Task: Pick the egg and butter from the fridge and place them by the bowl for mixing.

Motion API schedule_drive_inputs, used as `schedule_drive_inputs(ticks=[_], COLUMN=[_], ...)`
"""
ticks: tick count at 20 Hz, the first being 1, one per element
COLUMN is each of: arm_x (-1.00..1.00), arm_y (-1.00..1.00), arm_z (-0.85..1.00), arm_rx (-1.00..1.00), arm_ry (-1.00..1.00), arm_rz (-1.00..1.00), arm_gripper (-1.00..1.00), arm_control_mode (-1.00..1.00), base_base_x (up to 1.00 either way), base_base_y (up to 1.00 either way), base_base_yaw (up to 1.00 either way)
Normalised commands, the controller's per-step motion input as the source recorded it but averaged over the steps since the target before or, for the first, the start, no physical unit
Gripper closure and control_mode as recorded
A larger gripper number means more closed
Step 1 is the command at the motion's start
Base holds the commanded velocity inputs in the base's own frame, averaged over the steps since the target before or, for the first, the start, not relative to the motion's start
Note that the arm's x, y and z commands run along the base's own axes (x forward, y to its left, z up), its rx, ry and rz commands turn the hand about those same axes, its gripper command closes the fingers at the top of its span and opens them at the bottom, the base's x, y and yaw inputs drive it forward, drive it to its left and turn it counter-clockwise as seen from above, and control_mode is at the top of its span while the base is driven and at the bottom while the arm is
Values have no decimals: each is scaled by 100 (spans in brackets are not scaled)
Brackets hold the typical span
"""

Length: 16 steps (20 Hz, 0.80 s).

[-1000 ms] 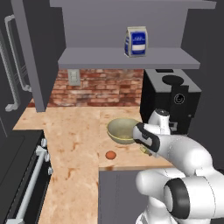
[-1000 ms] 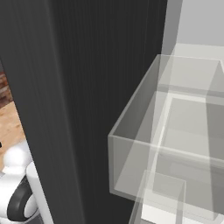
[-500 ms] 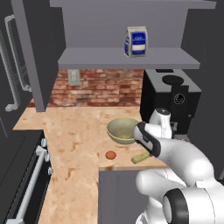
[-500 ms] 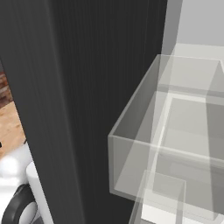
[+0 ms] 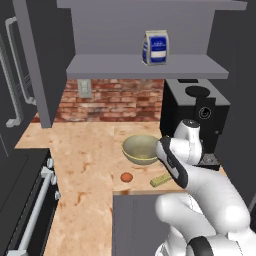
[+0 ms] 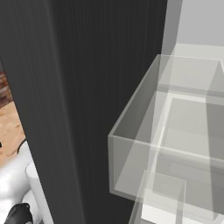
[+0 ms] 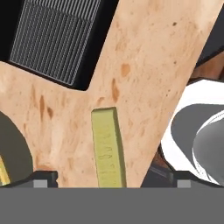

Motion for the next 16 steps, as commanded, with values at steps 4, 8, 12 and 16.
schedule_drive_inputs(ticks=[4,8,12,16], arm_x=[-43,-49,-57,-56], arm_y=[14,16,12,6], arm_z=[43,44,46,47], arm_rx=[-11,-20,-18,-18], arm_ry=[-7,-7,-23,-26], arm_rz=[16,25,32,37], arm_gripper=[-100,-100,-100,-100], arm_control_mode=[-100,-100,-100,-100], base_base_x=[0,0,0,0], base_base_y=[0,0,0,0], base_base_yaw=[0,0,0,0])
